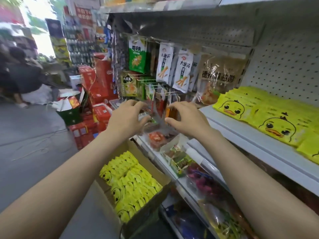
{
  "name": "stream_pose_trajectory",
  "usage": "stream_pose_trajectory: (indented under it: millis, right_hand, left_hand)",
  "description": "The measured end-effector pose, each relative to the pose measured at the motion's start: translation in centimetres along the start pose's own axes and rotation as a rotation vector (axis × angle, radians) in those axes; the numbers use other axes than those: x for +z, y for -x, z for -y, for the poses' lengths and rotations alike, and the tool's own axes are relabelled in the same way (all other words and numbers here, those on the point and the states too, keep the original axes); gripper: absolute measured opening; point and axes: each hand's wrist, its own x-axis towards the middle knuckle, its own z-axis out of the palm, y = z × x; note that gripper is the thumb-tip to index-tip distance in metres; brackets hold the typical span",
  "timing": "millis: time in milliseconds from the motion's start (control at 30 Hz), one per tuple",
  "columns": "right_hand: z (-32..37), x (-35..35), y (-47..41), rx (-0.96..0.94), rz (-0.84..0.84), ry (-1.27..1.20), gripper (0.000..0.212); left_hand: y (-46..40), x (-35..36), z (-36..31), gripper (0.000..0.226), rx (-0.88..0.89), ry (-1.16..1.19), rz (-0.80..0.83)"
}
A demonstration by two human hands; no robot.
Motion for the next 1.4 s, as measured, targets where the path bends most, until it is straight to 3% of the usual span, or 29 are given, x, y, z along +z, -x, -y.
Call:
stream_pose_trajectory:
  millis: [333,633,800,1133,1400]
  right_hand:
    - [0.4,12.5,-15.6,-0.030,0.217,-0.084,0.057]
    - [0.3,26.4,-21.0,0.096,0.492,-0.128,0.058]
    - [0.5,35.1,-21.1,0.237,0.643,-0.186,0.052]
    - [3.2,52.6,-14.5,0.659,1.092,-0.354,0.058]
    - [5.3,60.4,-7.9,0.855,1.232,-0.487,0.053]
  left_hand:
    - [-7.8,8.2,11.5,0.047,-0.149,-0.021,0.167]
    - [-9.3,19.6,21.6,0.046,-0.228,0.023,0.434]
    - [-8.5,27.5,27.5,0.047,-0.178,0.080,0.631]
    - [-0.6,42.0,38.2,0.057,-0.226,0.228,1.246]
    - [4.6,47.2,42.0,0.074,-0.221,0.203,1.380]
